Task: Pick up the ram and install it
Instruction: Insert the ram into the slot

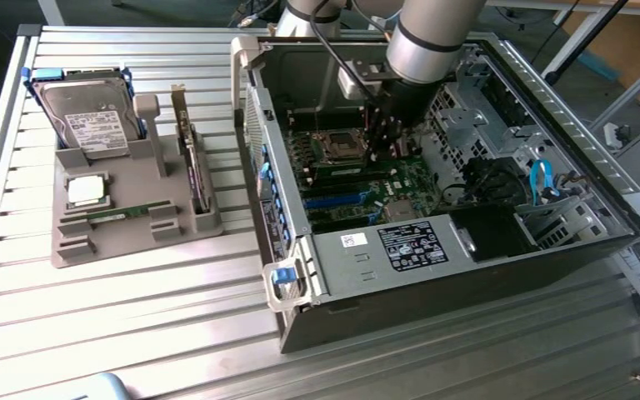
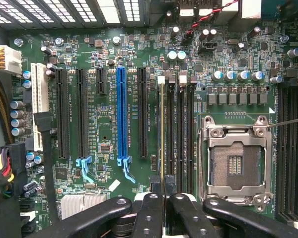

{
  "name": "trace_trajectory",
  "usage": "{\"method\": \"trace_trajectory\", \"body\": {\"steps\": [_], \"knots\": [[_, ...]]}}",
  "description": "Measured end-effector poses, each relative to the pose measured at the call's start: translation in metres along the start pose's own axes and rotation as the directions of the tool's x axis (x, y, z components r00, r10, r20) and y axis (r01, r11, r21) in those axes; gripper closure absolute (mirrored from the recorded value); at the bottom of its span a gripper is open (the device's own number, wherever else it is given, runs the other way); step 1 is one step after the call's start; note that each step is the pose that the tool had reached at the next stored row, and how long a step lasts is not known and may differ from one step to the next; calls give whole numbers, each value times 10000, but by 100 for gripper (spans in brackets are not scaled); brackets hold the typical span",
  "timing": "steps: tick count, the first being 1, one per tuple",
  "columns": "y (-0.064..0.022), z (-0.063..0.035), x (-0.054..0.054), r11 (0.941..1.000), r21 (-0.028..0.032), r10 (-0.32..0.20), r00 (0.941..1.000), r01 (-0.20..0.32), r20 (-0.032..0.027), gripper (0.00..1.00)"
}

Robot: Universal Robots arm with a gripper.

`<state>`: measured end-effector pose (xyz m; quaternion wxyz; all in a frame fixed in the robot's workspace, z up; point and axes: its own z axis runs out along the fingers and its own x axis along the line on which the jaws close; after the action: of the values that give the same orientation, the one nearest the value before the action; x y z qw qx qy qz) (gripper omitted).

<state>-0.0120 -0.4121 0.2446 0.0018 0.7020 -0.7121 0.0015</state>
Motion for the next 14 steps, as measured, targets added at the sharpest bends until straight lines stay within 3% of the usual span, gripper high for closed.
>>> {"method": "trace_trajectory", "body": {"steps": [14], "knots": [[0, 13, -9, 10000, 1, 0, 10000, 0, 2, 88]]}}
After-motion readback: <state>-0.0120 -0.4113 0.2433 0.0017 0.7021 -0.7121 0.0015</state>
